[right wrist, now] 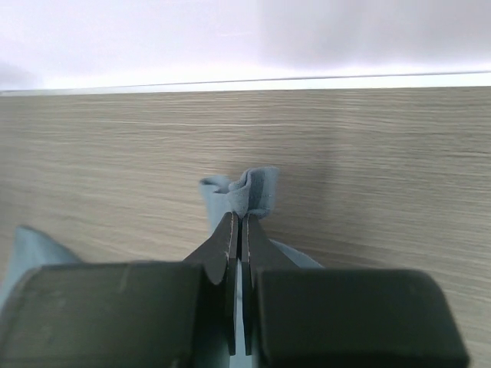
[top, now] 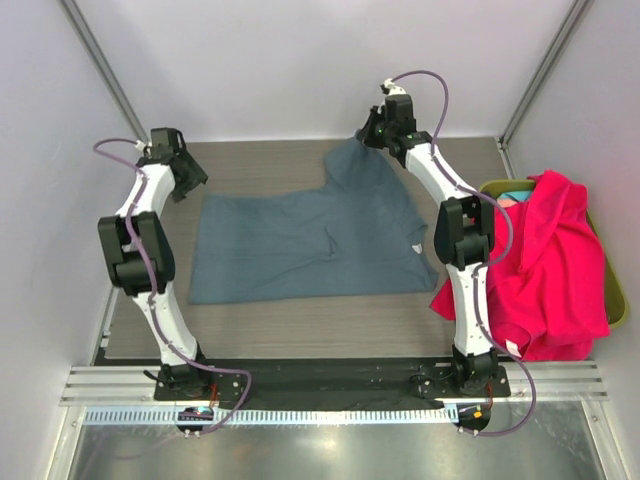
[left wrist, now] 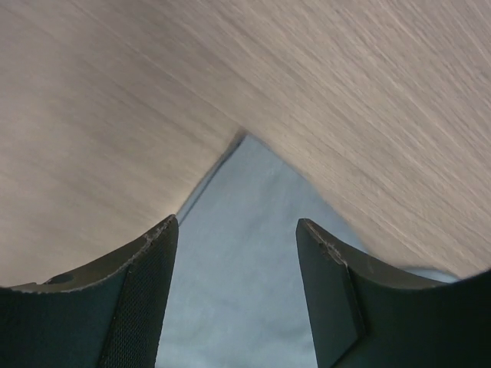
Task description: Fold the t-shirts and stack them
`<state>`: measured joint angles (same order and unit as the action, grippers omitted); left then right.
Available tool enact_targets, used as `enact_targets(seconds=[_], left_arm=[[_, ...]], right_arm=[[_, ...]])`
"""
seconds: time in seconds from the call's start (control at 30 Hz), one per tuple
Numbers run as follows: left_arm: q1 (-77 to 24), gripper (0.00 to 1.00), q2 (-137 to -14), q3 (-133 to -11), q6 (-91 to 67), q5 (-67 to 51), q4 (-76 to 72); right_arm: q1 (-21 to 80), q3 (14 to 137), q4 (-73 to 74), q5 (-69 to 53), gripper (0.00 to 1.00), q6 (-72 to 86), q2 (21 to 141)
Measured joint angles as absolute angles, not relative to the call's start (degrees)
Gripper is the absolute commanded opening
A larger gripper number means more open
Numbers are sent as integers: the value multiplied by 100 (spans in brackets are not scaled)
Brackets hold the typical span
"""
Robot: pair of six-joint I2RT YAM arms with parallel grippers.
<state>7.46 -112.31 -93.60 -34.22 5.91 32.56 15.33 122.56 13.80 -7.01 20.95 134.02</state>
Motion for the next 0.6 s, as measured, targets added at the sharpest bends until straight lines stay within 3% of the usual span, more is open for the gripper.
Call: enact_targets(seconds=[0.27,0.6], left_arm=[[801,61,-12676,-10396,-3256,-3,3229],[795,51,-13039,-10440,-3264,-331,3153]], right_arm=[[1632,11310,1317,-836,1,2130,12733],[1645,10405,1236,-845,1,2128,12512]])
